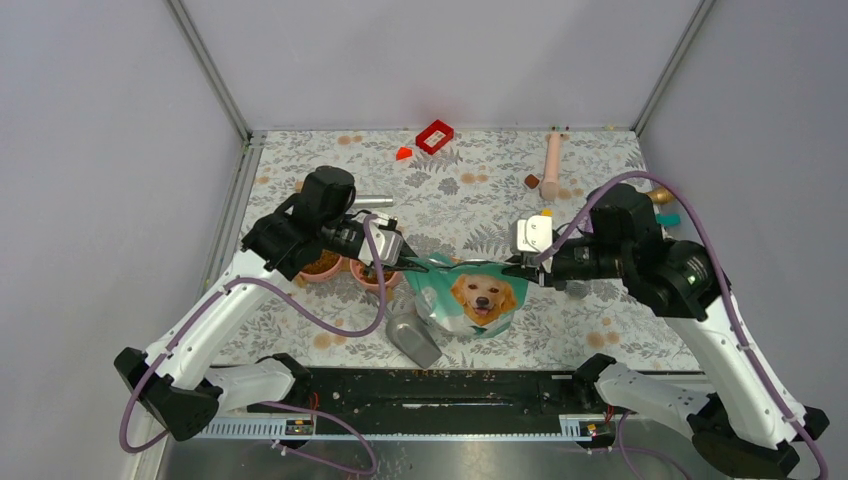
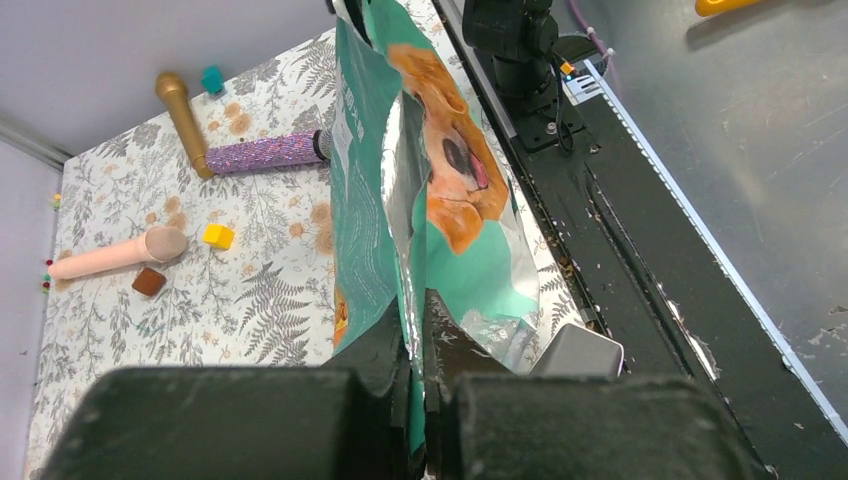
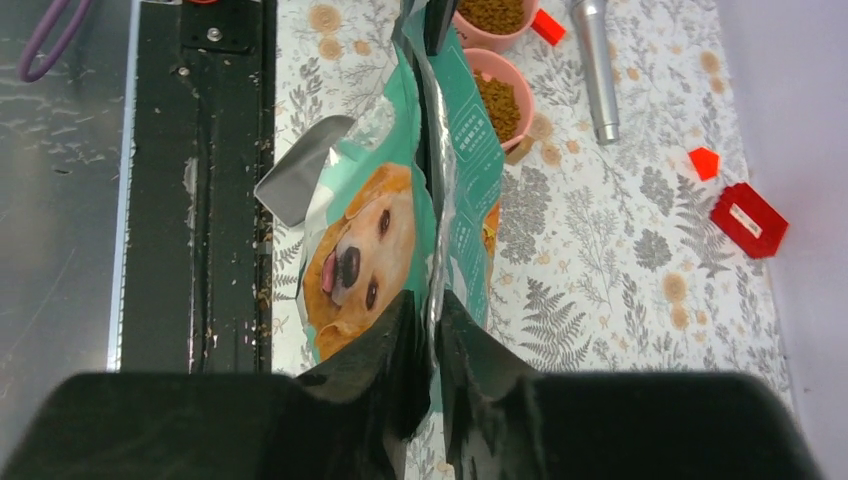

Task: Serve the pet food
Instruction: Close the pet food bag at the center of the board.

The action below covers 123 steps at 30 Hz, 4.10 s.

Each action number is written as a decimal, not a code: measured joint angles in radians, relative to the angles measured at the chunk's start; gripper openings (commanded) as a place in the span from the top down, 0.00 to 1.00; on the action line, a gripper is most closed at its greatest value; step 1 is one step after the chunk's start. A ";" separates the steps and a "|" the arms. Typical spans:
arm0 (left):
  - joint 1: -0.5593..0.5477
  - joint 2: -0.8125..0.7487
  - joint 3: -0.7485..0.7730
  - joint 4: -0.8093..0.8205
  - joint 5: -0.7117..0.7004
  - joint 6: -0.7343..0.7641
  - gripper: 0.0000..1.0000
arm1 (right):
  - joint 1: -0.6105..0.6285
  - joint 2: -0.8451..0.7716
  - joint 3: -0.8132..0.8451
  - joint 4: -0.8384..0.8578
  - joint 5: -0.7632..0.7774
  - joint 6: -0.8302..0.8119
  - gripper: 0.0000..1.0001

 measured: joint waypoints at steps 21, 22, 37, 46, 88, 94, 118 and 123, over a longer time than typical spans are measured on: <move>0.002 -0.003 0.001 0.014 0.000 -0.077 1.00 | 0.100 0.108 0.088 -0.072 0.033 0.027 1.00; 0.002 -0.003 0.001 0.016 -0.002 -0.078 1.00 | 0.100 0.113 0.095 -0.076 0.039 0.038 0.94; 0.003 -0.059 -0.068 0.116 -0.015 -0.206 1.00 | 0.188 0.178 0.137 -0.026 0.157 0.174 0.62; 0.008 -0.060 -0.073 0.137 -0.021 -0.235 1.00 | 0.237 0.186 0.145 -0.024 0.187 0.204 1.00; 0.011 -0.100 -0.099 0.209 -0.028 -0.338 0.51 | 0.339 0.285 0.195 0.035 0.340 0.401 1.00; 0.011 -0.093 -0.101 0.276 -0.045 -0.443 1.00 | 0.339 0.285 0.195 0.035 0.343 0.403 1.00; -0.121 -0.072 -0.113 0.386 -0.199 -0.562 1.00 | 0.339 0.282 0.195 0.033 0.348 0.444 1.00; -0.134 -0.082 -0.126 0.412 -0.229 -0.573 1.00 | 0.339 0.275 0.195 0.031 0.351 0.445 1.00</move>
